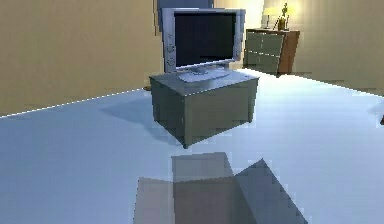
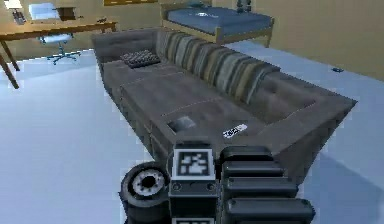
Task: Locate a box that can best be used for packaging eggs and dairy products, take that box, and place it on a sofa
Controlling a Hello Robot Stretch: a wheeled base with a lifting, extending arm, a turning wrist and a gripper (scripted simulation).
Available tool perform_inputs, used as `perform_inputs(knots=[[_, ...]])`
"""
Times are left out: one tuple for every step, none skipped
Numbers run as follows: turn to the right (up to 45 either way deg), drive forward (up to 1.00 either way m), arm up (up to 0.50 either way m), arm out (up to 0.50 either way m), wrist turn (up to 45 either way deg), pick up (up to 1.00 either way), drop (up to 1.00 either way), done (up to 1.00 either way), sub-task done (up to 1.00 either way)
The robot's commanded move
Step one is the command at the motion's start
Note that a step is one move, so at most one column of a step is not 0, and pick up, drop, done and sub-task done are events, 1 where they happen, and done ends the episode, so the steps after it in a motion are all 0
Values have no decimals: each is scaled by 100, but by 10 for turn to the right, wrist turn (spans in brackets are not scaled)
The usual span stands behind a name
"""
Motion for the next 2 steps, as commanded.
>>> perform_inputs(knots=[[450, 0, 0, 0, 0, 0, 0, 0, 0], [60, 0, 0, 0, 0, 0, 0, 0, 0]])
